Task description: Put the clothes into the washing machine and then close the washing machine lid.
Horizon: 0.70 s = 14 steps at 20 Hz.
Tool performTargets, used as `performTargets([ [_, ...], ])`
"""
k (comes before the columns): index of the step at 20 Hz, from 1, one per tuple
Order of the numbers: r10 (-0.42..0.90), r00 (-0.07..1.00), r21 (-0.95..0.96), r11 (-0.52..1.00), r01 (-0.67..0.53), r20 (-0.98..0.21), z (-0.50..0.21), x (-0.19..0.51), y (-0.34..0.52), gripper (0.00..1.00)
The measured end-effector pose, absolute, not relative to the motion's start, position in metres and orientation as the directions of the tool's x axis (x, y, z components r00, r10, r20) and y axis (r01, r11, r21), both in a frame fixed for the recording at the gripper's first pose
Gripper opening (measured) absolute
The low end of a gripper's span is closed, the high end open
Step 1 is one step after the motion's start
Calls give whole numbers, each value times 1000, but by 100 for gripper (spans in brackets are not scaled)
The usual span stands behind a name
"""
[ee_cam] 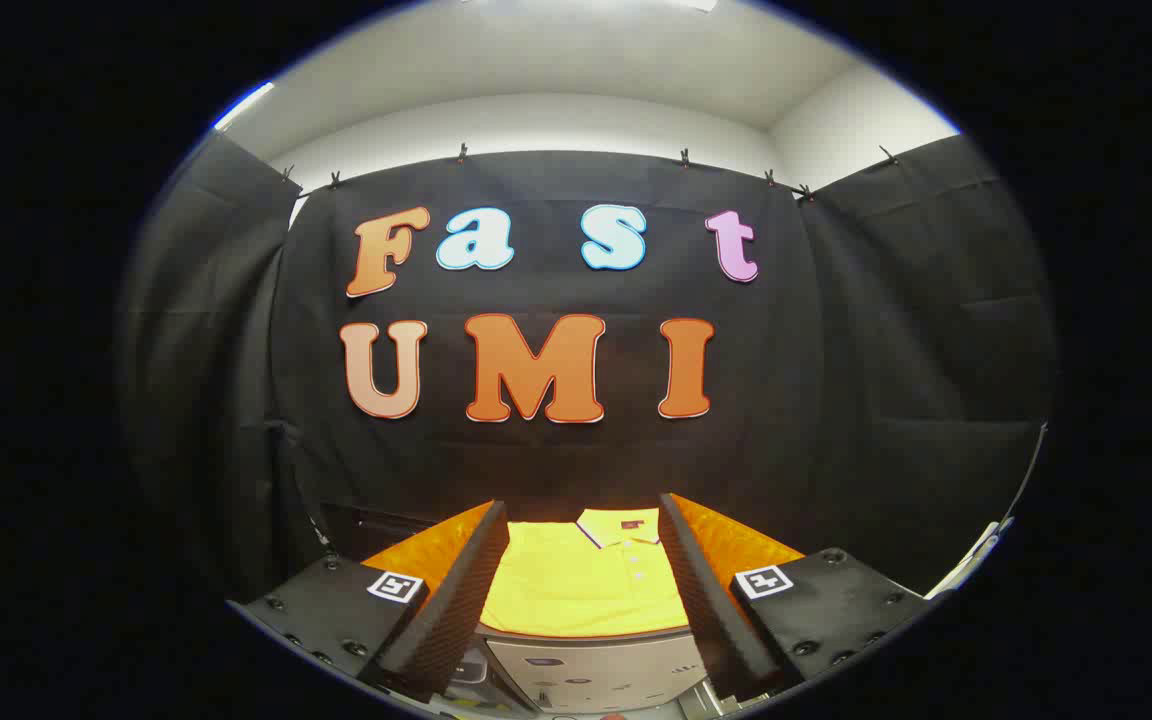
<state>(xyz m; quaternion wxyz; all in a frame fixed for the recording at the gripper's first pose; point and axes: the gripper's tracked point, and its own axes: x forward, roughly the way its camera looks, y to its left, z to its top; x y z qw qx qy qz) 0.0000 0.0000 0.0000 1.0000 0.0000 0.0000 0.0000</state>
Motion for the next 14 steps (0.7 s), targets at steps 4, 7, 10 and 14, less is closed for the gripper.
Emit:
performTargets([
  [4,1,1000,11,1000,-1,12,9,2,-3,97],
  [7,0,1000,17,1000,0,17,13,6,-4,98],
  [10,0,1000,12,1000,0,17,15,8,-5,98],
  [14,2,1000,5,1000,-2,12,16,9,-5,98],
])
